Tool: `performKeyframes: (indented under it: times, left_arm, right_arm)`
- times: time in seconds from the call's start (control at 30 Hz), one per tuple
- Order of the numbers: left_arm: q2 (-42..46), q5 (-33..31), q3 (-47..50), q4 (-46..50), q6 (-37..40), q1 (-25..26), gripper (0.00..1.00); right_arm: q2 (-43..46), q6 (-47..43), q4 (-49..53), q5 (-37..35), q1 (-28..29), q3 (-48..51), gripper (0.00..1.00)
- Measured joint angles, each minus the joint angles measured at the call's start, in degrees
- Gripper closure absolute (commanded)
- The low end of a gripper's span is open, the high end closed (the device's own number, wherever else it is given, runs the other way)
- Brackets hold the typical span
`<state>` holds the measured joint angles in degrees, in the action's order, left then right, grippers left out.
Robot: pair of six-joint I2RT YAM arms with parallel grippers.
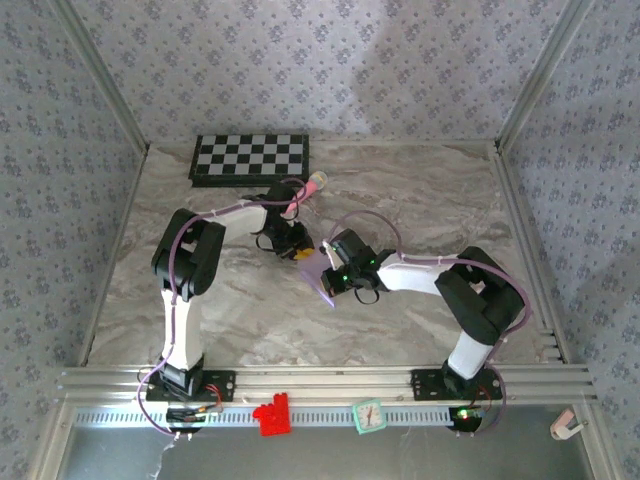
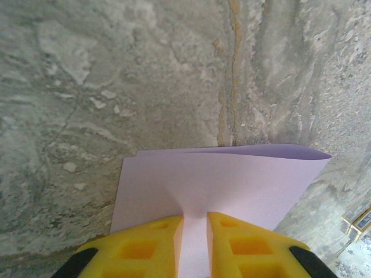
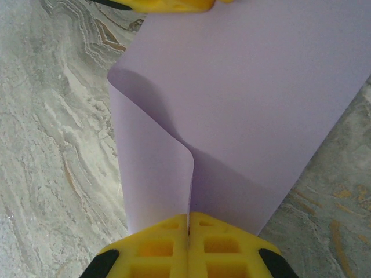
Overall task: Fold a paper plane with a square sheet of paper (pick it up from the middle)
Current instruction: Third fold the triangle at the center of the table.
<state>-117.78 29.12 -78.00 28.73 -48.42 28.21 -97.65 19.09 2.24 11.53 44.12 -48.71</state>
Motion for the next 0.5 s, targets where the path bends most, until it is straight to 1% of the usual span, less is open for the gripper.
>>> performKeyframes:
  times: [0.5]
  left_arm:
    - [0.0, 0.17, 0.0, 0.0, 0.02, 0.0, 0.8]
  right_arm:
    - [-0.94, 0.0, 1.07, 0.02, 0.0, -1.29, 0.95]
